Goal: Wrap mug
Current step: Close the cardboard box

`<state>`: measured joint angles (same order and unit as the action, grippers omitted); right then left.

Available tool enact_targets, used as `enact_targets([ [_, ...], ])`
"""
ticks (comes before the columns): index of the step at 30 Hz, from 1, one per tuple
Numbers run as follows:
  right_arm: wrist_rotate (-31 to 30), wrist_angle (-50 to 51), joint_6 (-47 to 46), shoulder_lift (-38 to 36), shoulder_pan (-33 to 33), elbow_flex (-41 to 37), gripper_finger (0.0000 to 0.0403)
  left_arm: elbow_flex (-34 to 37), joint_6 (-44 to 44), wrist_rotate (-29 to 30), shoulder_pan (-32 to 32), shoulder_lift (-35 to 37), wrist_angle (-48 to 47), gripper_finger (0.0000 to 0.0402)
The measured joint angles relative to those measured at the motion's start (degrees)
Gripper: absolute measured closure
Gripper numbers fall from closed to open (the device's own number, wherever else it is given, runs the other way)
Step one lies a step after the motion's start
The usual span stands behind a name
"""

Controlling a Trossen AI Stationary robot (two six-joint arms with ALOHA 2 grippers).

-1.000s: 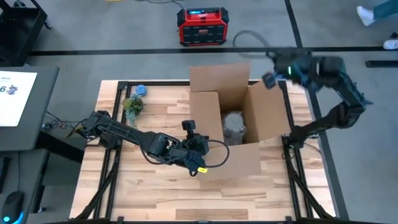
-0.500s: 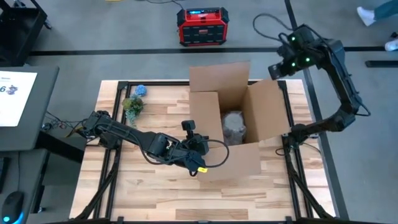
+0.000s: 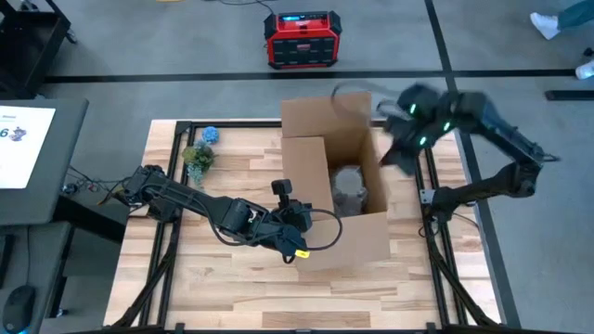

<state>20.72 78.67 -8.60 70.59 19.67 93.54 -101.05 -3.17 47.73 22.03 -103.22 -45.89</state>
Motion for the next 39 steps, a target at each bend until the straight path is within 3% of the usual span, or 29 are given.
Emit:
enact_targets([
  [3,-5.8,-11.5,0.9,-2.5,-8.6,-8.3,0.0403,0.0,1.8,0.5,0.7,0.0,0.6,0.0402],
  [7,-11.4,-26.3,1.3,-6.1,-15.1,-18.2,0.0403,0.1,3.7,2.7,2.1,0.1,0.7,0.0402],
  [16,-14.0,-51.0,5.1,-8.5,-17.5,-33.3,0.0403,0.1,12.6,3.9,3.8,3.0,10.0,0.0402],
  [24,-13.8,-62.3,9.9,-11.0,-16.6,-34.9,0.0403,0.0,9.1,3.1,4.2,4.7,8.2,0.0402],
  [28,-12.5,-66.5,9.8,-12.2,-15.0,-34.8,0.0403,1.2,4.3,-2.4,1.7,4.7,5.0,0.0402],
  [34,-4.6,-69.5,9.1,-7.1,-11.8,-34.8,0.0403,4.3,5.4,-5.0,0.0,4.6,8.2,0.0402],
  [39,-3.9,-68.6,10.9,-2.2,-10.3,-34.9,0.0403,4.4,8.3,-3.6,0.7,5.2,9.1,0.0402],
])
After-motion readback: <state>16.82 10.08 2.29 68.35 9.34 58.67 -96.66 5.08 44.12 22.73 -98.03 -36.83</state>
